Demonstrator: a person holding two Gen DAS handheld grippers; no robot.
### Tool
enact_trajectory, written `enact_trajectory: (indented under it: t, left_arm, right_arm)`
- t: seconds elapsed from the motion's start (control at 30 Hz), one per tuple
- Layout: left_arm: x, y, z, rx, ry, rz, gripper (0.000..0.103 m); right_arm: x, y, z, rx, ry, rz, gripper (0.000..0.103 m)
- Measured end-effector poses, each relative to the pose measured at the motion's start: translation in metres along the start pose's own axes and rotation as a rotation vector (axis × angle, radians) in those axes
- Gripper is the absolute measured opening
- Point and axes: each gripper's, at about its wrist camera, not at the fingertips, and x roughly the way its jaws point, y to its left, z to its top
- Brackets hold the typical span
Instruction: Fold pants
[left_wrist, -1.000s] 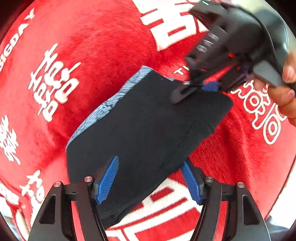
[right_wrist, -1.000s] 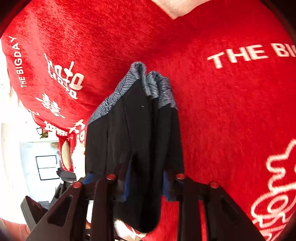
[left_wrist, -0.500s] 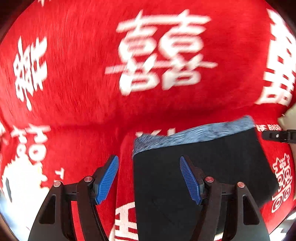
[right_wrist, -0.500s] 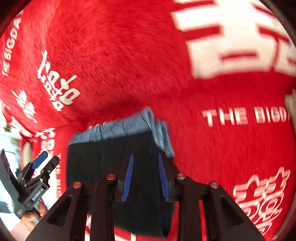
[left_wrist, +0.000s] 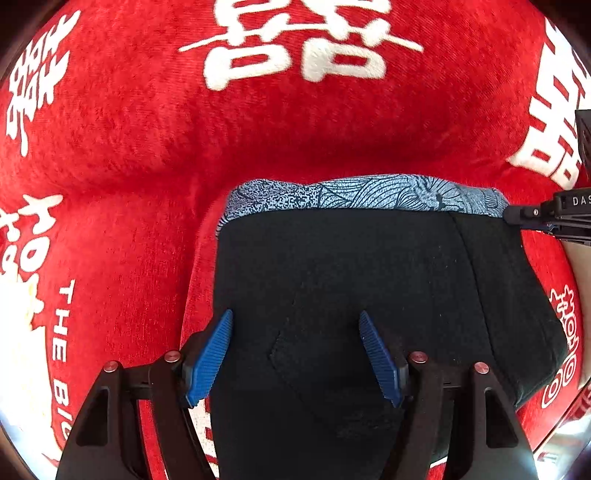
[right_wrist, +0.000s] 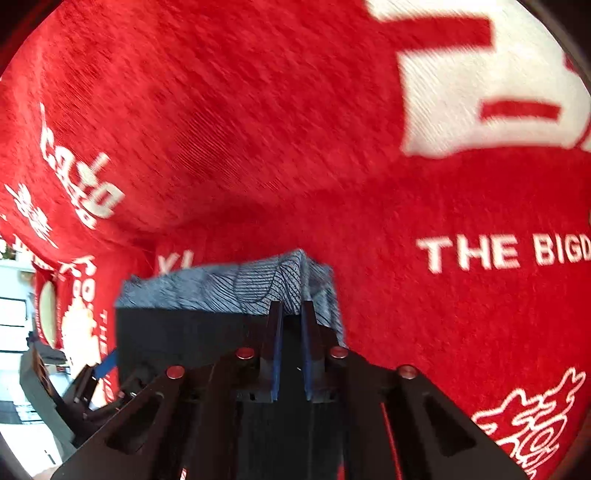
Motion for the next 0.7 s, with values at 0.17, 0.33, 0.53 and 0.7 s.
enact_trajectory:
  t: [0.17,0.33,0.53,0.7]
  left_arm:
    - [-0.014,0.029,0.021,-0.098,-0.005,-0.051,0.07]
    - [0.004,0.079,0.062,-0.235,0.034,-0.032,0.07]
    - [0.052,0.089,0.076,-0.217,0.109,0.029,0.07]
    - [0.068,0.067,0.064,-0.094,0.059,0.133,0.071]
  right_arm:
    - [-0.007,0.0,-0.015,0.001,0.01,-0.076,0.009]
    - [-0.027,0.02,-0.046,-0.071,-0.025,-0.12,0.009]
    - [-0.034,0.054,-0.085,-0.151,-0.046,-0.137,0.009]
    - [-0.016,0.057,-0.115,-0.242,-0.035,-0.203,0.009]
